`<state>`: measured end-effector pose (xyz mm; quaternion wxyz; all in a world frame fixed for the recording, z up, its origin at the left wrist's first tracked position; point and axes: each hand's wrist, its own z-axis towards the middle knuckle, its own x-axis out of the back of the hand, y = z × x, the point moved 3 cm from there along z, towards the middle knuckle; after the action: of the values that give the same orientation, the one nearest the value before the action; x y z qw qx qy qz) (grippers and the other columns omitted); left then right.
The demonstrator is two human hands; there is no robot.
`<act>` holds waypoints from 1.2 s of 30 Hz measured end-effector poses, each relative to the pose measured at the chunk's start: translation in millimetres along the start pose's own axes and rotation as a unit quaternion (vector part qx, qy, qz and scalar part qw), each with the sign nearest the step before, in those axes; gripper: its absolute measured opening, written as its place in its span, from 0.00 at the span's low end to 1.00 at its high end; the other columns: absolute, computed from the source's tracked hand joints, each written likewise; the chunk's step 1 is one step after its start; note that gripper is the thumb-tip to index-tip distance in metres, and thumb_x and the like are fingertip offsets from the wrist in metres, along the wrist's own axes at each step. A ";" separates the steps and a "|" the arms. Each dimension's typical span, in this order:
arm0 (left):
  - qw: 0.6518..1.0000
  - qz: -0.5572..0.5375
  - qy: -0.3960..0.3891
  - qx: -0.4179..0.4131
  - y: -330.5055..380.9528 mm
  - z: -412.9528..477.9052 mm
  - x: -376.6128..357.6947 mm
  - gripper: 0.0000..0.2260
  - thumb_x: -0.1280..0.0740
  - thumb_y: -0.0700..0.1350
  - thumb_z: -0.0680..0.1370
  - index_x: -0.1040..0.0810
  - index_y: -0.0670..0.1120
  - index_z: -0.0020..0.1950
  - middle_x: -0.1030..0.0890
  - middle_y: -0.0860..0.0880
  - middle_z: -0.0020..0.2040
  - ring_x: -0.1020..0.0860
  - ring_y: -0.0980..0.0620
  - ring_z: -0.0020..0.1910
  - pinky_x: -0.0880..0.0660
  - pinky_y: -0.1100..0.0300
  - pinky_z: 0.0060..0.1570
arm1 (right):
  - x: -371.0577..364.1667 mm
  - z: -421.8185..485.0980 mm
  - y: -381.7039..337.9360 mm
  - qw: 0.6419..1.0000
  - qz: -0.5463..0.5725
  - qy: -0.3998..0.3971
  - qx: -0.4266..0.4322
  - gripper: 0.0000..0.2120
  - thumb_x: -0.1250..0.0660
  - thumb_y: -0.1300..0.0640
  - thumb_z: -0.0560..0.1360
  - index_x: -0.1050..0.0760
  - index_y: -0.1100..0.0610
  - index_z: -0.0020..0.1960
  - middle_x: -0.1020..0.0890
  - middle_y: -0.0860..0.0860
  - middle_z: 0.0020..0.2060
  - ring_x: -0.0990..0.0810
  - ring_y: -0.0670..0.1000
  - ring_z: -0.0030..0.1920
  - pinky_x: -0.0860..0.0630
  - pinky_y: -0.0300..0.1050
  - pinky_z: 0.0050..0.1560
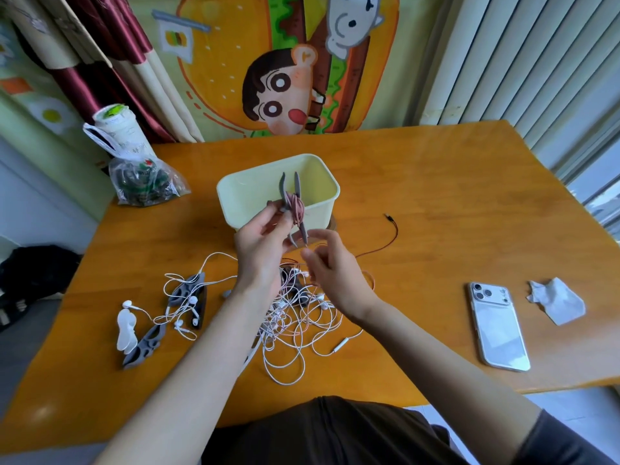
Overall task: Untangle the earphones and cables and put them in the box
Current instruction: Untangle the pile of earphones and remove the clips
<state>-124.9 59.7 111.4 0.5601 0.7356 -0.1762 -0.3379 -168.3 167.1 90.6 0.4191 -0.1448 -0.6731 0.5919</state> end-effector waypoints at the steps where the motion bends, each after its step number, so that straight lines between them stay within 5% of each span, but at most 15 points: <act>1: 1.000 -0.004 0.008 -0.003 1.3 3.0 3.6 0.10 0.37 0.36 0.79 0.21 0.46 0.57 0.18 0.44 0.57 0.18 0.50 0.52 0.20 0.53 0.47 | 2.4 -0.1 3.5 1.000 -0.008 0.005 -0.012 0.11 0.41 0.57 0.80 0.30 0.61 0.59 0.27 0.45 0.30 0.29 0.44 0.31 0.30 0.42 0.37; 6: 0.996 0.028 0.077 -0.026 -0.6 18.7 25.8 0.12 0.36 0.35 0.79 0.21 0.44 0.60 0.17 0.47 0.52 0.19 0.50 0.52 0.21 0.54 0.49 | 15.3 -7.6 15.7 0.995 -0.089 -0.037 -0.015 0.11 0.42 0.54 0.81 0.22 0.58 0.50 0.26 0.45 0.30 0.31 0.46 0.28 0.37 0.37 0.29; 10: 0.970 0.194 0.101 -0.106 -7.6 26.6 40.6 0.11 0.34 0.35 0.77 0.19 0.43 0.57 0.18 0.52 0.44 0.19 0.56 0.45 0.23 0.65 0.45 | 24.1 -14.2 23.0 0.987 -0.152 -0.055 0.004 0.11 0.41 0.54 0.80 0.21 0.56 0.49 0.23 0.49 0.32 0.32 0.45 0.27 0.38 0.35 0.27; 18: 0.886 0.441 -0.048 -0.134 -45.6 14.0 48.2 0.11 0.30 0.35 0.74 0.17 0.41 0.55 0.19 0.47 0.50 0.21 0.50 0.49 0.30 0.76 0.43 | 37.7 -11.6 4.2 0.959 -0.255 -0.045 0.118 0.09 0.37 0.52 0.78 0.20 0.53 0.52 0.21 0.45 0.44 0.31 0.40 0.37 0.36 0.29 0.34; 22: 0.893 0.411 -0.161 -0.090 -46.9 2.2 40.6 0.15 0.30 0.34 0.74 0.20 0.43 0.59 0.20 0.49 0.55 0.24 0.58 0.52 0.32 0.80 0.46 | 62.7 6.7 8.8 0.960 -0.265 0.017 0.090 0.08 0.35 0.52 0.77 0.19 0.53 0.49 0.23 0.46 0.42 0.29 0.41 0.36 0.33 0.33 0.35; 27: 0.923 0.285 -0.260 0.003 -39.4 -12.4 26.1 0.19 0.34 0.30 0.75 0.22 0.52 0.56 0.17 0.61 0.44 0.22 0.68 0.51 0.27 0.71 0.51 | 72.8 14.1 16.5 0.972 -0.222 0.045 0.063 0.06 0.32 0.52 0.74 0.19 0.53 0.46 0.22 0.51 0.41 0.24 0.50 0.39 0.26 0.50 0.40; 30: 0.931 0.240 -0.271 0.036 -37.1 -18.5 26.2 0.18 0.35 0.30 0.75 0.21 0.52 0.53 0.17 0.63 0.42 0.21 0.68 0.48 0.27 0.72 0.47 | 72.4 12.5 18.9 0.977 -0.198 0.046 0.063 0.07 0.33 0.52 0.74 0.19 0.55 0.46 0.21 0.51 0.41 0.23 0.51 0.41 0.24 0.51 0.41; 36: 0.958 0.127 -0.248 0.069 -37.0 -20.0 27.9 0.13 0.31 0.39 0.70 0.17 0.47 0.53 0.15 0.49 0.48 0.19 0.56 0.50 0.24 0.64 0.52 | 61.3 8.4 25.7 0.986 -0.166 0.019 0.028 0.09 0.34 0.52 0.75 0.18 0.55 0.46 0.22 0.48 0.38 0.24 0.47 0.38 0.27 0.40 0.37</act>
<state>-95.6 67.4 71.0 0.4845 0.6372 -0.4246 -0.4230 -219.4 210.5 91.5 0.5283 -0.0303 -0.6626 0.5301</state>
